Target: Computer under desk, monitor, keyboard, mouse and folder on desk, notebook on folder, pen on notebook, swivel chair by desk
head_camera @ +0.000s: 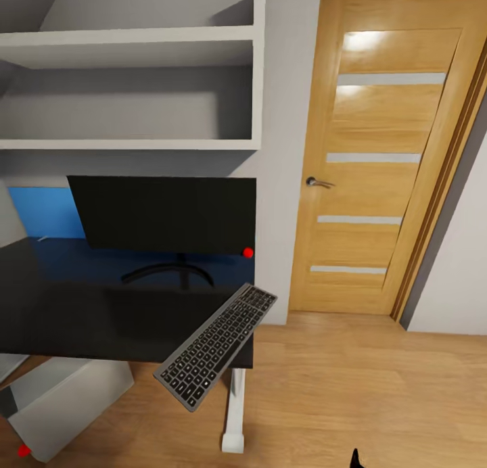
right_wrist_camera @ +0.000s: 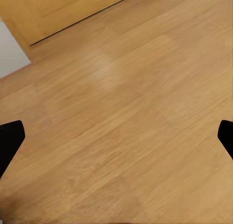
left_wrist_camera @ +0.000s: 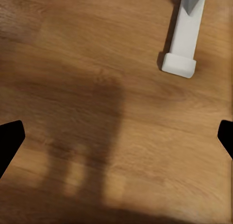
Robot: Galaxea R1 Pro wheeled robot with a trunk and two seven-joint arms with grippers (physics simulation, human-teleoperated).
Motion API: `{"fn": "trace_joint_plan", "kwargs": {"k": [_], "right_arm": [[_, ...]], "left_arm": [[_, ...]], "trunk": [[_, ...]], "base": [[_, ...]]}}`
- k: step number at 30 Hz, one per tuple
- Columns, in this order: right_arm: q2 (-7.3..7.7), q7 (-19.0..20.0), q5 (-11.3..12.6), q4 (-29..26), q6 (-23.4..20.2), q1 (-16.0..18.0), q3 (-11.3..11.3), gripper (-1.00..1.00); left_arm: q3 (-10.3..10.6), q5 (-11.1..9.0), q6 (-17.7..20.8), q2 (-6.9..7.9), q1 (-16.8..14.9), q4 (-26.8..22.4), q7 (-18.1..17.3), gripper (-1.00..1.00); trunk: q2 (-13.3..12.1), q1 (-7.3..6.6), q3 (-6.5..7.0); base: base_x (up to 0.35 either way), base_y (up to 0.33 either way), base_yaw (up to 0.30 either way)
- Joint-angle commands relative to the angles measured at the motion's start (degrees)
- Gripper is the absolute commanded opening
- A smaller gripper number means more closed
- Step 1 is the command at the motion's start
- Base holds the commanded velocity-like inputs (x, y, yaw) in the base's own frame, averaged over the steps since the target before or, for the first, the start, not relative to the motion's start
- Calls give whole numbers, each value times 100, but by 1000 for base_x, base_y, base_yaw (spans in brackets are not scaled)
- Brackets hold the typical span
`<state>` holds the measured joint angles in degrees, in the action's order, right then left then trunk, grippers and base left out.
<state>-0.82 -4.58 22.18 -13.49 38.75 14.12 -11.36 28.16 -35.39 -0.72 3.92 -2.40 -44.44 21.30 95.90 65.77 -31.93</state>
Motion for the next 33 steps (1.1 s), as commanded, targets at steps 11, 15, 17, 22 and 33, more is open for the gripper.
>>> {"fn": "trace_joint_plan", "kwargs": {"k": [11, 15, 17, 22, 33], "right_arm": [[-31, 370, -24, 175, 53, 3, 1, 100], [-32, 370, -28, 230, 54, 3, 9, 100], [-32, 370, -29, 236, 54, 3, 10, 100], [-22, 370, -29, 240, 61, 3, 7, 100], [118, 305, -357, 403, 40, 3, 81, 100]], "left_arm": [[24, -79, 9, 13, -6, 27, 45, 100], [23, -80, 10, 1, -6, 119, 42, 100], [23, -81, 13, -2, -6, 137, 40, 100], [22, -82, 38, -17, -6, 207, 40, 100], [19, -96, 1, -274, -428, 2220, 4, 100]], "trunk": [[-439, -243, 175], [-600, -331, 247], [-680, -375, 282], [-881, -484, 372], [-1322, -726, 570]], "base": [[0, 0, 31], [0, 0, 260], [0, 0, 274], [0, 0, 279], [0, 0, 282]]}}
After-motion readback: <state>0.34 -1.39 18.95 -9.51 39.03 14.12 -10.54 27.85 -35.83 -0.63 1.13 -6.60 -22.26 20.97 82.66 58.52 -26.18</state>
